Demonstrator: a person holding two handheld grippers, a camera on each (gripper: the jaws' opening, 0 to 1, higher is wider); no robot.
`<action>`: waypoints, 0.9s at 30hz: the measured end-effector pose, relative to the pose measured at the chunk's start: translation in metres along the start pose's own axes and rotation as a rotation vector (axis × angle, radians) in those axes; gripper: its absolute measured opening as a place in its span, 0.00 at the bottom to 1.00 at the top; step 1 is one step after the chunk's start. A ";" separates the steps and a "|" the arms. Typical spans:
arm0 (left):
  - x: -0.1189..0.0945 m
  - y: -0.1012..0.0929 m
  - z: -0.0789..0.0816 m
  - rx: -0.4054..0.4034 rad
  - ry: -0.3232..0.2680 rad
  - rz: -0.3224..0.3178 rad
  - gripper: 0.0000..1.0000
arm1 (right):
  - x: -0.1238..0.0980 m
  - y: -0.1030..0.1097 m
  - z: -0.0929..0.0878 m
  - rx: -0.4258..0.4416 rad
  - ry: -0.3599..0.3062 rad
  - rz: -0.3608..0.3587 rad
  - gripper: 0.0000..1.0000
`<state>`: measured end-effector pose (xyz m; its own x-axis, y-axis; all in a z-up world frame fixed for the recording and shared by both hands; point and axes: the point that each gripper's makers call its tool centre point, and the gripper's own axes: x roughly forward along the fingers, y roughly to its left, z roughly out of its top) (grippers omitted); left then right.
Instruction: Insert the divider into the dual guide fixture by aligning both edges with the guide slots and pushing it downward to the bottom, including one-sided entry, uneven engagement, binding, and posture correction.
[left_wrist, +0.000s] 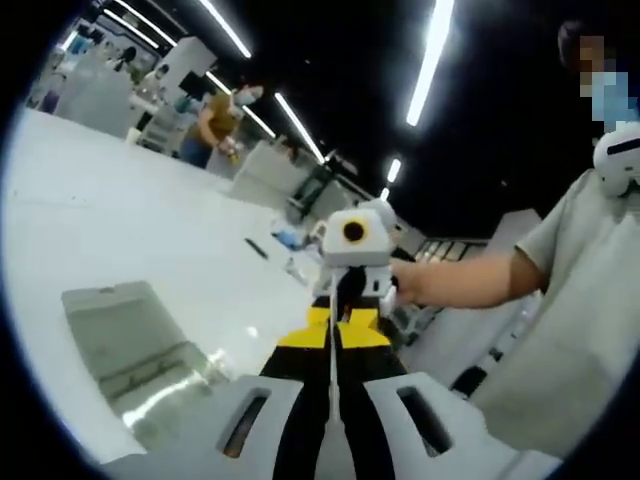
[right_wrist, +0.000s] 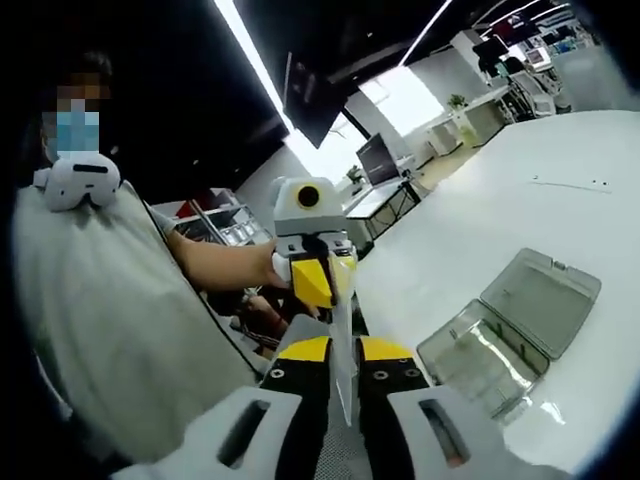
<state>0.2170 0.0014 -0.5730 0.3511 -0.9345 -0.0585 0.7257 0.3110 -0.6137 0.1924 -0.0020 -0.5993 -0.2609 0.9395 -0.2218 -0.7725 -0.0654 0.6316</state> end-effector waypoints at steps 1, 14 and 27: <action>-0.001 0.000 0.001 -0.012 -0.011 -0.005 0.00 | 0.000 0.001 0.001 0.014 -0.013 0.008 0.05; -0.001 -0.004 0.004 -0.048 -0.053 -0.026 0.00 | -0.003 0.002 0.006 0.061 -0.075 0.028 0.08; -0.001 -0.006 0.005 -0.054 -0.066 -0.029 0.00 | 0.000 0.008 0.005 0.097 -0.080 0.066 0.03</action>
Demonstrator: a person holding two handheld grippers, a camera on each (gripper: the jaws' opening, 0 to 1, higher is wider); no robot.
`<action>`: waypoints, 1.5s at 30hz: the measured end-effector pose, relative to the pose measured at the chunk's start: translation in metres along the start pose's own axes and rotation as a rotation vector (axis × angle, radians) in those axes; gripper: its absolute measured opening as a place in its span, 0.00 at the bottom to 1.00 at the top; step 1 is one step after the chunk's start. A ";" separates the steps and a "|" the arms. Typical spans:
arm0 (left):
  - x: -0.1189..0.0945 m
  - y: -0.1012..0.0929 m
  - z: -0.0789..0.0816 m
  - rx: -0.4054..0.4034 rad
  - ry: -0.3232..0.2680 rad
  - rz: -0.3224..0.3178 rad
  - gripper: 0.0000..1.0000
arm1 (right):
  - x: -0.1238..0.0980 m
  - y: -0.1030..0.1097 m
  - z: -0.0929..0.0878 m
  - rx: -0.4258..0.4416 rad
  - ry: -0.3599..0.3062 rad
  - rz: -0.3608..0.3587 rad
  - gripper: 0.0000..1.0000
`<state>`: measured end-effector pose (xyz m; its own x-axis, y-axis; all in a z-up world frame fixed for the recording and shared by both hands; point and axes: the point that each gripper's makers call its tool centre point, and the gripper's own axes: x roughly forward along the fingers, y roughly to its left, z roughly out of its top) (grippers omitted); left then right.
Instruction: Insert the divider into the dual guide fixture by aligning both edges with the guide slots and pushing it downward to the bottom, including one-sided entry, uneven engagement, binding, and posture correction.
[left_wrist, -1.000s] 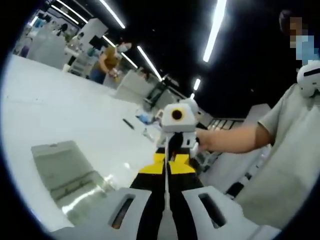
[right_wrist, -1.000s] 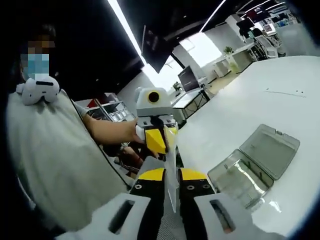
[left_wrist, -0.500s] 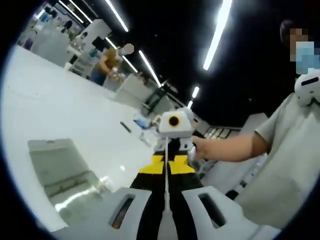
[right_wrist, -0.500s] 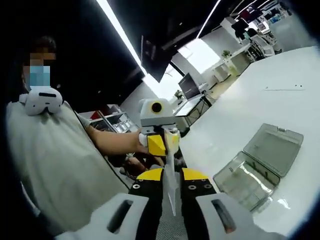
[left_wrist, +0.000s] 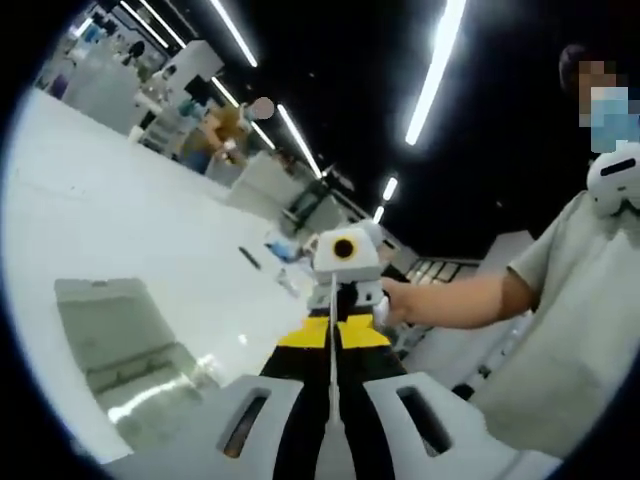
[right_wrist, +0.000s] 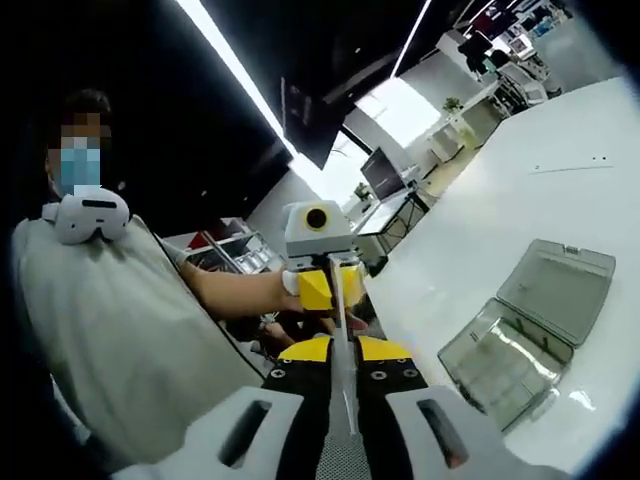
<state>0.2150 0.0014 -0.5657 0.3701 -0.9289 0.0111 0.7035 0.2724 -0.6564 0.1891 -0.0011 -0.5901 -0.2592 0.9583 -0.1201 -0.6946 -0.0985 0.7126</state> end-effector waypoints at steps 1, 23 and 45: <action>0.000 0.000 0.000 -0.002 0.000 -0.001 0.00 | 0.000 0.000 0.000 0.000 0.000 0.001 0.03; -0.004 0.007 -0.001 -0.075 -0.038 0.008 0.00 | 0.003 0.000 0.001 0.074 0.009 -0.025 0.00; -0.018 0.038 -0.012 0.077 0.024 0.195 0.14 | -0.002 -0.022 0.006 0.173 0.060 -0.196 0.00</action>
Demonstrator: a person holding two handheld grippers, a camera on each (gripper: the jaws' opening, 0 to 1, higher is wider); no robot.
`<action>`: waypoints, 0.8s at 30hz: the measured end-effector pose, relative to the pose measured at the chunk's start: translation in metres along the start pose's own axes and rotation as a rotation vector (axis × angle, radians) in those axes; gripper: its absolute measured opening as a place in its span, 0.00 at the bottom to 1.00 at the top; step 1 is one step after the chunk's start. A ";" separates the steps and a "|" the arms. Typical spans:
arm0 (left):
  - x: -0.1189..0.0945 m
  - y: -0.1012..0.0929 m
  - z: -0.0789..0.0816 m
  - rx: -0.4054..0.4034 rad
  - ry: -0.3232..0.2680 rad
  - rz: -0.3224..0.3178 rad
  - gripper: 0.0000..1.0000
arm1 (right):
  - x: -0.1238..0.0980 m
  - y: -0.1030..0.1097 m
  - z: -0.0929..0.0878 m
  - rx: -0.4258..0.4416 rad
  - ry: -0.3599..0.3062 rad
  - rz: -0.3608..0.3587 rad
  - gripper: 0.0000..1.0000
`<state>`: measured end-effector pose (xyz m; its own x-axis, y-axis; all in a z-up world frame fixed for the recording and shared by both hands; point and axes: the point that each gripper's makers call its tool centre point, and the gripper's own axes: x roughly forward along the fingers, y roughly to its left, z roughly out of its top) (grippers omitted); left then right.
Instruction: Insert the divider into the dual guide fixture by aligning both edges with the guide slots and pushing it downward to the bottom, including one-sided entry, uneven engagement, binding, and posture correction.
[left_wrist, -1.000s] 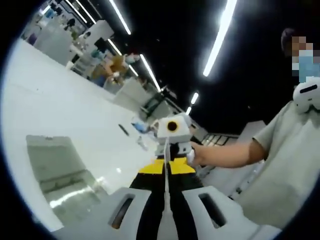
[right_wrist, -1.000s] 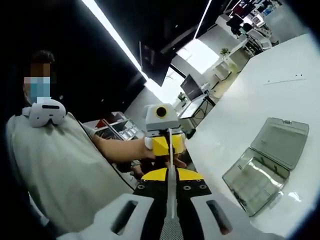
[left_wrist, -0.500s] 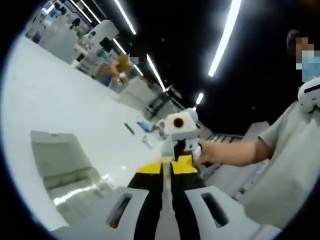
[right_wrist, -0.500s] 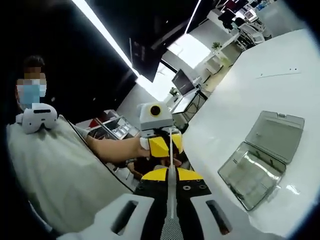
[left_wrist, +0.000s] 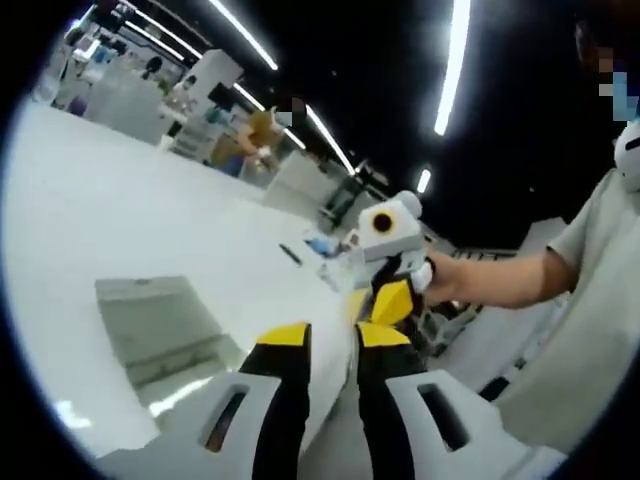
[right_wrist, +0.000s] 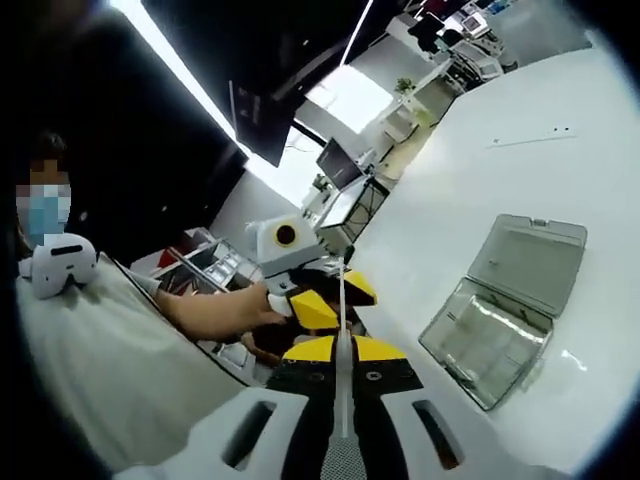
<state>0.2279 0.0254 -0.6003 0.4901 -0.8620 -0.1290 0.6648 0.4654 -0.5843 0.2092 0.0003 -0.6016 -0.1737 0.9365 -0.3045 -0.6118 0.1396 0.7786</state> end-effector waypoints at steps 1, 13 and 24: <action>-0.001 0.002 -0.001 0.011 0.006 0.011 0.14 | 0.000 -0.003 -0.002 0.009 0.014 -0.022 0.00; -0.010 0.015 -0.015 0.125 0.073 0.115 0.20 | 0.001 -0.037 -0.006 0.046 0.065 -0.216 0.00; -0.019 0.025 -0.025 0.207 0.129 0.193 0.21 | 0.002 -0.064 -0.009 0.132 0.109 -0.391 0.00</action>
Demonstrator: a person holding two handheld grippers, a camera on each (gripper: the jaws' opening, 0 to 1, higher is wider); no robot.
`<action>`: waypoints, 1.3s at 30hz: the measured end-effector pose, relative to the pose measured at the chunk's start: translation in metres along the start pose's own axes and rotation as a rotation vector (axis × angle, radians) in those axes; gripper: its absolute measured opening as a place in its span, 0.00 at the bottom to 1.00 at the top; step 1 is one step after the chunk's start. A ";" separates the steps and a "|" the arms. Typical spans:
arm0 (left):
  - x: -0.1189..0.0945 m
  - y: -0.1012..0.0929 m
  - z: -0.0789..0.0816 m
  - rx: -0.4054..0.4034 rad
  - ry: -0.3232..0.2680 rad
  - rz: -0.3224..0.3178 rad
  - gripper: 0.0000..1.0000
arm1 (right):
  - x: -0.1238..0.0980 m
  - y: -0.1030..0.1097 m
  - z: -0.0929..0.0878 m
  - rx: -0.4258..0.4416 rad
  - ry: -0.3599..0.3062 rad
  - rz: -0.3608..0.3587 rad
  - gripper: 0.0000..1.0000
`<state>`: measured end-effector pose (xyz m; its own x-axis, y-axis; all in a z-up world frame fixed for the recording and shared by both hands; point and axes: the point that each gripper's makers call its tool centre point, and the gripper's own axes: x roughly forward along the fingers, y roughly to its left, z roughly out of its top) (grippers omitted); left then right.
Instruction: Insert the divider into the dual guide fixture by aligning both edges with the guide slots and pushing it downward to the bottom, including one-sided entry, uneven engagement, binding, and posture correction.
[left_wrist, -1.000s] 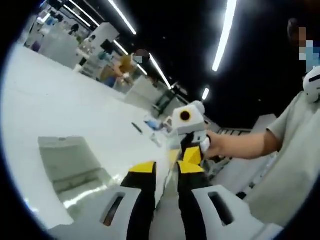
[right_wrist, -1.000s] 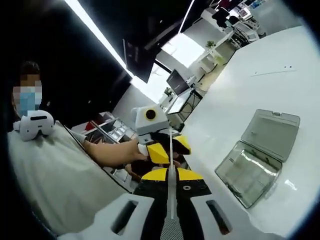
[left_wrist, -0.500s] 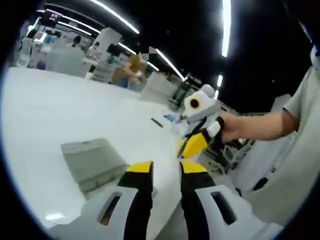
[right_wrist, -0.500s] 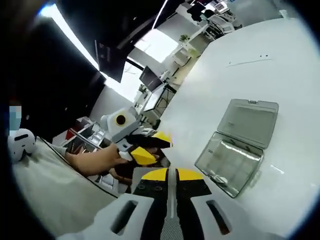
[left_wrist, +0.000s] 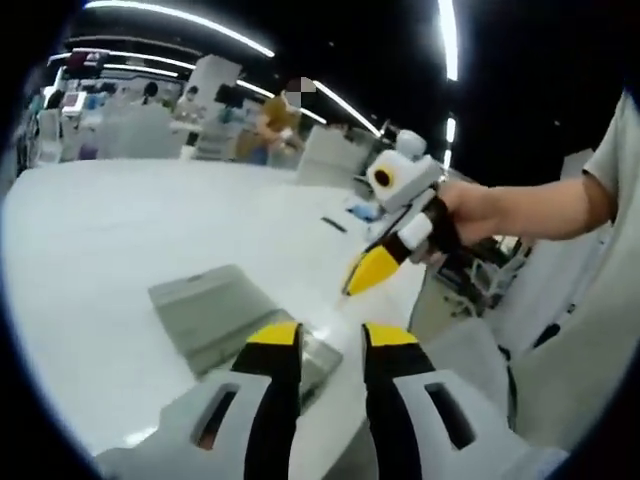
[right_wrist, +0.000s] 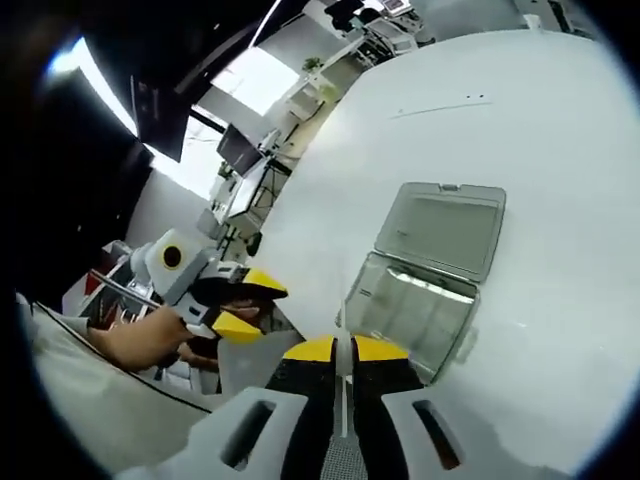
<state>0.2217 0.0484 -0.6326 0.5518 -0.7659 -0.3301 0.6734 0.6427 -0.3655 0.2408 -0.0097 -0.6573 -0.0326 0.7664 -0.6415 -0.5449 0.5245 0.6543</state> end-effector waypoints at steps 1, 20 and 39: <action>0.000 0.001 -0.001 0.009 0.007 0.009 0.21 | 0.001 -0.003 0.001 -0.002 0.005 -0.024 0.00; -0.009 0.018 -0.023 0.093 0.086 0.111 0.34 | 0.023 -0.028 -0.003 0.139 0.091 -0.266 0.00; -0.015 0.022 -0.038 0.118 0.114 0.132 0.40 | 0.042 -0.043 -0.012 0.210 0.186 -0.414 0.00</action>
<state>0.2098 0.0743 -0.6684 0.5840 -0.6637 -0.4674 0.6559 0.7250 -0.2100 0.2528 -0.0041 -0.7173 -0.0086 0.4094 -0.9123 -0.3638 0.8485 0.3842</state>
